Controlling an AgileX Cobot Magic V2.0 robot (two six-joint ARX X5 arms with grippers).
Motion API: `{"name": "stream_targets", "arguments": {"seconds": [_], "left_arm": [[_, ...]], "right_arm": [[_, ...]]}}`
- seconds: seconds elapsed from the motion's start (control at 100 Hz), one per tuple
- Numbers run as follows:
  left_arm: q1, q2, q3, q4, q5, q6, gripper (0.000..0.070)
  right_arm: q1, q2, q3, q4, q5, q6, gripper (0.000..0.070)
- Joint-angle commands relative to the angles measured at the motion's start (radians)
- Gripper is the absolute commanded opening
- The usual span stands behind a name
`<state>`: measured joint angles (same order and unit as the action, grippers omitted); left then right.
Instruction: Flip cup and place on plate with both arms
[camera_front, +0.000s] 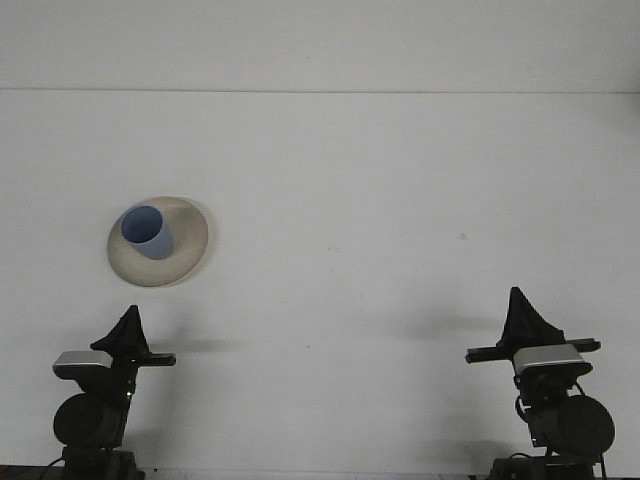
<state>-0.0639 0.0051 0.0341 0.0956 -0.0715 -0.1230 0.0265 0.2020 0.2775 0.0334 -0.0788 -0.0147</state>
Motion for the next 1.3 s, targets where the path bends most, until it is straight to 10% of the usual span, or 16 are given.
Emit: {"name": "stream_targets", "arguments": {"seconds": [0.0, 1.29], "left_arm": [[-0.002, -0.002, -0.019, 0.011, 0.005, -0.005, 0.0011], [-0.002, -0.002, -0.019, 0.011, 0.005, -0.005, 0.0011]], "right_arm": [[-0.010, -0.043, -0.026, 0.011, 0.001, -0.009, 0.0005], [-0.045, -0.201, -0.265, 0.093, 0.000, -0.008, 0.0006]]}}
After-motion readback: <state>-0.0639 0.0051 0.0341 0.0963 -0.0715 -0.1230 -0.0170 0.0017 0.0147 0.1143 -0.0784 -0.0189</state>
